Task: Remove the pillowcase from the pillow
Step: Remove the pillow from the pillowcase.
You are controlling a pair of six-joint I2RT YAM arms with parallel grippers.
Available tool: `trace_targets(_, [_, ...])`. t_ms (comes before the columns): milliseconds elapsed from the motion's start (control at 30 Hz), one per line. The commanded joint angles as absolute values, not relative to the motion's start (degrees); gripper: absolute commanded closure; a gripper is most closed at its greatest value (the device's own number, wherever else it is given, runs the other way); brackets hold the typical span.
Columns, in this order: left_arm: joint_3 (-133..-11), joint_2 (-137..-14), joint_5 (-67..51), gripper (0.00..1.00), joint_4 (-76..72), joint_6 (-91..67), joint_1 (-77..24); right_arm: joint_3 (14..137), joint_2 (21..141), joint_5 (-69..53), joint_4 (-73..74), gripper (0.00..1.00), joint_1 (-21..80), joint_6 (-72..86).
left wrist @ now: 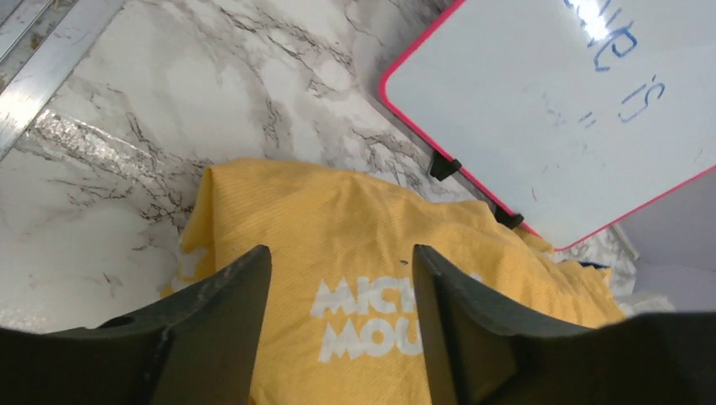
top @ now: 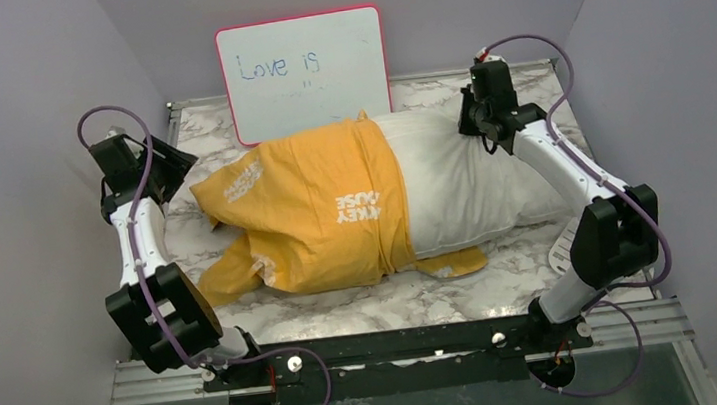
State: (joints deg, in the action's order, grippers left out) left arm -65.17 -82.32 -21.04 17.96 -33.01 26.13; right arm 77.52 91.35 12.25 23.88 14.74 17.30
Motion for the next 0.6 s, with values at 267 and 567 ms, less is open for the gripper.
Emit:
trace_targets(267, [-61.3, -67.6, -25.0, 0.29, 24.9, -23.9, 3.8, 83.8, 85.7, 0.5, 34.6, 0.46, 14.1, 17.1])
trace_targets(567, [-53.8, -58.8, -25.6, 0.27, 31.0, -24.7, 2.3, 68.0, 65.3, 1.2, 41.0, 0.05, 14.0, 29.6])
